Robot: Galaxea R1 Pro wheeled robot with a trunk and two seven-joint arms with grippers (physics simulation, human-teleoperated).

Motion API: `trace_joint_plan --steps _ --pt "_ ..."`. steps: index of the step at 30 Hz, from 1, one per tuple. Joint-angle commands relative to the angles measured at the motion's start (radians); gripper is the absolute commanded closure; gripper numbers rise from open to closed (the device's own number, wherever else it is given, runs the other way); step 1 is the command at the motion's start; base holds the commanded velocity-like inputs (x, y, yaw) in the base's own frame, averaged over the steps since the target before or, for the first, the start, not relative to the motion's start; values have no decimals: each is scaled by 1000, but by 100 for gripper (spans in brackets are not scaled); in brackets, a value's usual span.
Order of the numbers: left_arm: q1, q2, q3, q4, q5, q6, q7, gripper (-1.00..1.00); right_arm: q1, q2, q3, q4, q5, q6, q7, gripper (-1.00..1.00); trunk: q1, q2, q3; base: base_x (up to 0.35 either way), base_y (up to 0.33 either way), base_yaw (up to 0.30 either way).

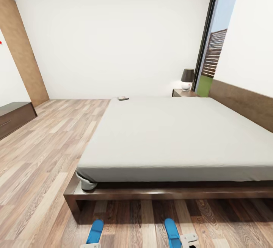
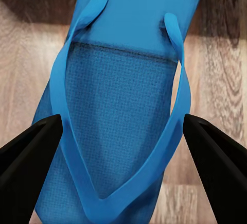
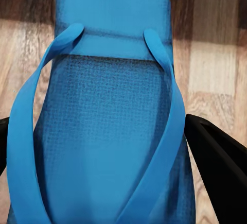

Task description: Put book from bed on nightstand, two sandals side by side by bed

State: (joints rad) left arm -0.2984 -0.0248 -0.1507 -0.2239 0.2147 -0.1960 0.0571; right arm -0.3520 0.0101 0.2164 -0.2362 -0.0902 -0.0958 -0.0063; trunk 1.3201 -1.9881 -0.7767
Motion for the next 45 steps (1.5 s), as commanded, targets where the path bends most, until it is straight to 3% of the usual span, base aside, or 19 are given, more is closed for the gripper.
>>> trace_joint_plan --steps 1,15,27,33,45 --pt "-1 0 -9 0 8 -5 6 100 -1 -2 7 0 -10 -6 4 100 4 -8 -4 0 0 0" --pt "-1 0 -10 -1 8 -9 6 100 12 -2 12 -139 -10 28 67 100 57 -106 -48 0 0 0" --pt "-1 0 -10 -3 8 -10 6 100 13 -6 13 -153 -10 63 69 100 103 -190 -86 0 0 0" --pt "-1 0 -11 -4 7 -10 6 100 13 -8 11 -153 -10 63 105 100 126 -232 -104 0 0 0" --pt "-14 2 -9 -14 5 -6 3 100 1 -17 -5 -185 -23 71 115 100 126 -232 -104 0 0 0"
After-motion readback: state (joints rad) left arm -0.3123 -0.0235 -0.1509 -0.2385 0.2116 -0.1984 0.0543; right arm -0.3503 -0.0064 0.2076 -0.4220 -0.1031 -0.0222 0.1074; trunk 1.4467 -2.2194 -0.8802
